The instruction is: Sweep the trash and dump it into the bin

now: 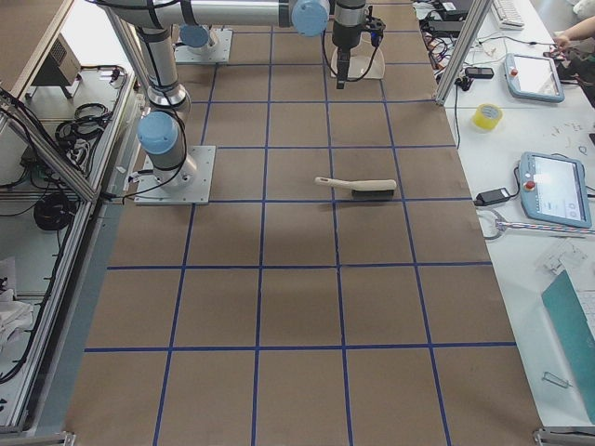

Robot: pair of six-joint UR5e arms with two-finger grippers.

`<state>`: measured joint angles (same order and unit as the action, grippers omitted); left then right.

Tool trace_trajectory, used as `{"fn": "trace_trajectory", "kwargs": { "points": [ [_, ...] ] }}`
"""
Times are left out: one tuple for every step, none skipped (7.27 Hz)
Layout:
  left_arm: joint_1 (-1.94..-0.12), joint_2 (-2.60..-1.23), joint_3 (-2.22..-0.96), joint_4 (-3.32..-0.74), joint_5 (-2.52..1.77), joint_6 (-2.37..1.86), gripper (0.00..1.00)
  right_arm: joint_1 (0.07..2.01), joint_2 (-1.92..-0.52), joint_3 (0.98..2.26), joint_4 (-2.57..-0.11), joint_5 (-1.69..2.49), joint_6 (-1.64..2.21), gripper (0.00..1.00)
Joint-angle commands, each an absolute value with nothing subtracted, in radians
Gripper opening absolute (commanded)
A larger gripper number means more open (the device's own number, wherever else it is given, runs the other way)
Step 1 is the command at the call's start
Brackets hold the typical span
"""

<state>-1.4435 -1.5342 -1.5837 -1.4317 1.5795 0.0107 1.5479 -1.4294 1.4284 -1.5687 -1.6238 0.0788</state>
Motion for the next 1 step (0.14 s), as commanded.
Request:
{"fn": "trace_trajectory", "kwargs": {
  "points": [
    [-1.443,-1.536,-1.586,-1.431,1.572,0.011,1.0,1.548,-1.43,1.43,-1.568,-1.626,0.078,1.0]
  ]
}}
